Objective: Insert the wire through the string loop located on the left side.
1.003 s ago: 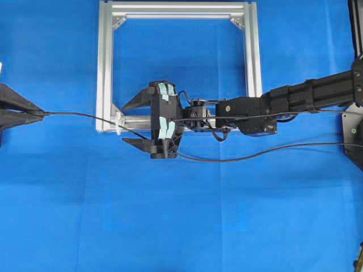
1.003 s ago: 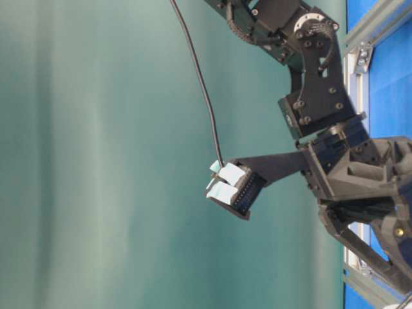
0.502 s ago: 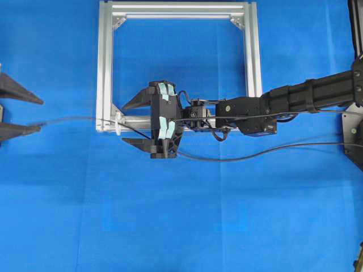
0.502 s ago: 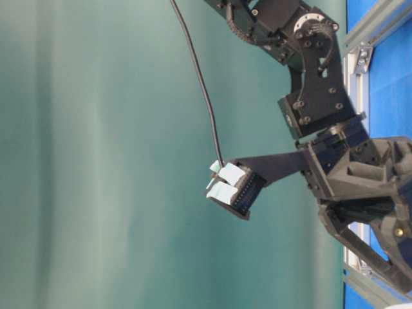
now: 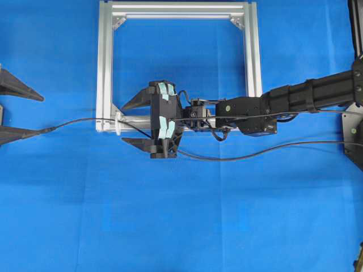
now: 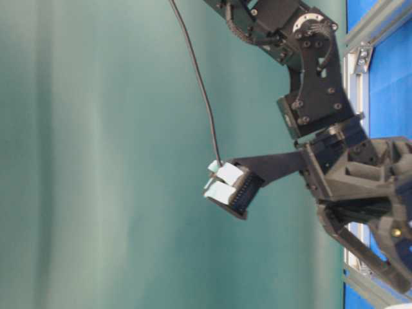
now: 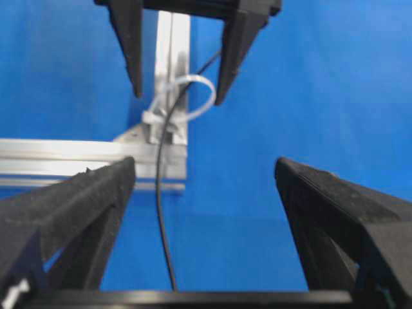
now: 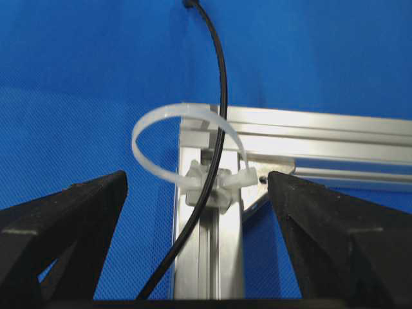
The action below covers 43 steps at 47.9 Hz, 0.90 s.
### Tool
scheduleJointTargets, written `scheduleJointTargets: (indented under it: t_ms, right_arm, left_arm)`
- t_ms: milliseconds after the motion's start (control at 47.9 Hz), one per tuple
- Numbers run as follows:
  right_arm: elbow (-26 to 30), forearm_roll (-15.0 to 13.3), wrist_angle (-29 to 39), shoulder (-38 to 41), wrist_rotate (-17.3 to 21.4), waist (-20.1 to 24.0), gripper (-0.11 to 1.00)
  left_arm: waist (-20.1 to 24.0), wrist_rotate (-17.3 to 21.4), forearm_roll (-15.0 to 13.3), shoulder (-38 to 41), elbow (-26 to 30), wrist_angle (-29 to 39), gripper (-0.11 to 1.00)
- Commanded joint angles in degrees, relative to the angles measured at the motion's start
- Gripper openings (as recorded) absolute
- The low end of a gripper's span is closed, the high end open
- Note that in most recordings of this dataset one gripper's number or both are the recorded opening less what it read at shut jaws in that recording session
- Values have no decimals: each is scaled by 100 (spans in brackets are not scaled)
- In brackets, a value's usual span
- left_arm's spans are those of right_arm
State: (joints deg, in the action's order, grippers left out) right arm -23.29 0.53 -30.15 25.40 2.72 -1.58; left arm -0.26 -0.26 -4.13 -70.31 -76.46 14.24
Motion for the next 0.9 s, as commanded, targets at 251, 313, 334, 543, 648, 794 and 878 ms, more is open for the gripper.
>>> scheduleJointTargets:
  t_ms: [251, 313, 334, 543, 648, 794, 878]
  right_arm:
    - [105, 18, 404, -1046, -18, -35, 95]
    - [105, 9, 475, -1160, -18, -53, 95]
    - [105, 9, 501, -1187, -18, -62, 95]
    - [114, 9, 703, -1424, -18, -105, 95]
    - [123, 0, 773, -1547, -18, -105, 95]
    - [132, 0, 853, -1687, -18, -114, 95]
    - [149, -9, 853, -1731, -18, -114, 95]
  left_arm:
    - [9, 35, 9, 26, 141, -158, 84]
    - [9, 35, 9, 26, 141, -193, 84]
    - [9, 35, 9, 26, 132, -202, 84]
    - [18, 44, 9, 26, 141, -343, 84]
    - [9, 53, 9, 26, 141, -466, 84]
    - [9, 62, 18, 26, 141, -633, 84]
    - [9, 88, 18, 26, 141, -659, 84]
